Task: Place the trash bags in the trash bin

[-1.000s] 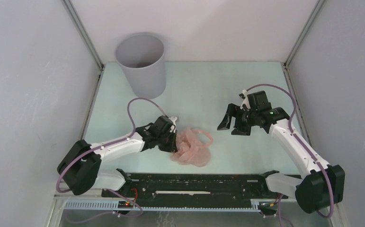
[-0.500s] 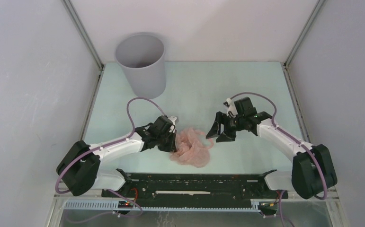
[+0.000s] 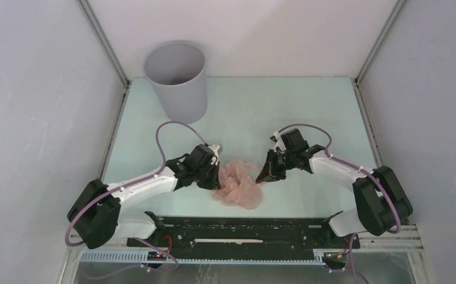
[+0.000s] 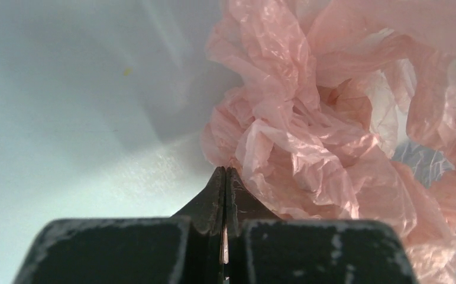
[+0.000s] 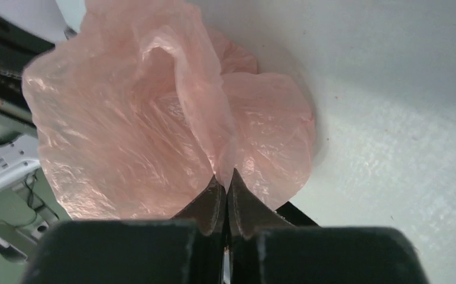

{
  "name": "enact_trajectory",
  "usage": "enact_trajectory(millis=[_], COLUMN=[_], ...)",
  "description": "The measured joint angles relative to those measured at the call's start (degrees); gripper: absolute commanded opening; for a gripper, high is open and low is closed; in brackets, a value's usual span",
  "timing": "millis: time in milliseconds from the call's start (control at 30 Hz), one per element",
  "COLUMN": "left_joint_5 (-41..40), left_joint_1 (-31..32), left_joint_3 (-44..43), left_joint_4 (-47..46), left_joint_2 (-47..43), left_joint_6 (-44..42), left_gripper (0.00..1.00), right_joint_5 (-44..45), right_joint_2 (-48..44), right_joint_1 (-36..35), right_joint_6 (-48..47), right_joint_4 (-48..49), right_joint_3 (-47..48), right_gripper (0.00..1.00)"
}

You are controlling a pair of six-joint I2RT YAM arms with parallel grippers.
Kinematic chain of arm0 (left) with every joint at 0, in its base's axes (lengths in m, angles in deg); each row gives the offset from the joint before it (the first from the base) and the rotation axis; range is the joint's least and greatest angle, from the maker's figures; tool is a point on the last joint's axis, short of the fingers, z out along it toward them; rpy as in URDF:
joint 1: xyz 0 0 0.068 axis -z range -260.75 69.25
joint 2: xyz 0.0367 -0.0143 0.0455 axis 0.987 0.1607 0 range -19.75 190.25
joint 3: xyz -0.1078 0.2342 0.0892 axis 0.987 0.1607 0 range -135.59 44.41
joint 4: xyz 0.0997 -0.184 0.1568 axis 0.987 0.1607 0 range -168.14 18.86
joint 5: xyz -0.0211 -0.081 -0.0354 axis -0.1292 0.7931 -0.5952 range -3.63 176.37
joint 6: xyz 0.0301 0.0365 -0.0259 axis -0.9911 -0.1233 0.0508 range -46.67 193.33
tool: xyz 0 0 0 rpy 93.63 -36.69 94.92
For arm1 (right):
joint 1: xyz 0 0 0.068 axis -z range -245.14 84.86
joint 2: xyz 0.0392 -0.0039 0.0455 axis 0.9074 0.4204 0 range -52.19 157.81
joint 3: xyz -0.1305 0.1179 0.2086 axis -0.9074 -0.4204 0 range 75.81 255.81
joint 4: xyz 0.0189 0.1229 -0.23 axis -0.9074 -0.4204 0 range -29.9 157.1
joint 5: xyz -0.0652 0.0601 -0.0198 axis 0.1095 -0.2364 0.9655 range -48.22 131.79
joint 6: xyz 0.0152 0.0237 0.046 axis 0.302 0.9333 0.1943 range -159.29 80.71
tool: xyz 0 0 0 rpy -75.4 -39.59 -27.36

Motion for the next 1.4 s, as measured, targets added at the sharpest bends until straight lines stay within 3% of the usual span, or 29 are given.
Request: enact_trajectory(millis=[167,333,533,767,833,933,1000,1100,1233,1400], left_joint_5=[-4.3,-10.7,-16.0,-17.4,-16.7,-14.7,-14.1,-14.0,-13.6,-9.7], left_joint_1=[-0.3,-3.1,-7.8,-8.4,-8.4,-8.5,-8.5,-8.5,-8.5,-8.6], left_joint_3=[0.0,0.0,0.0,0.0,0.0,0.0,-0.1,-2.4,-8.8,-15.5], left_joint_4=[1.7,6.8,12.3,15.0,14.9,14.6,15.1,17.9,21.0,22.5], left_joint_2=[-5.7,-18.8,-31.9,-31.8,-29.3,-24.9,-23.9,-24.0,-24.6,-24.4], left_joint_6=[0.0,0.0,0.0,0.1,0.2,0.8,1.4,2.8,3.9,4.3], left_gripper=[0.0,0.0,0.0,0.0,0.07,0.31,0.54,0.73,0.86,0.9], right_joint_5=[9.0,16.3,22.6,25.5,24.3,22.8,22.3,22.4,22.4,22.9], right_joint_2=[-7.2,-20.6,-26.8,-27.6,-28.1,-28.5,-28.6,-28.6,-28.6,-28.6], right_joint_1=[2.8,9.0,12.9,14.7,14.6,12.3,9.1,4.6,2.4,1.4], right_joint_6=[-3.4,-7.4,-9.7,-11.1,-11.6,-11.7,-11.7,-11.5,-10.8,-10.8], right_joint_4=[-11.4,-23.0,-32.8,-38.2,-38.5,-38.0,-37.4,-36.4,-35.5,-34.6], right_joint_3=[3.4,8.8,11.2,11.2,11.2,11.2,11.2,11.2,11.3,11.3], right_gripper=[0.0,0.0,0.0,0.0,0.0,0.0,0.0,0.0,0.0,0.0])
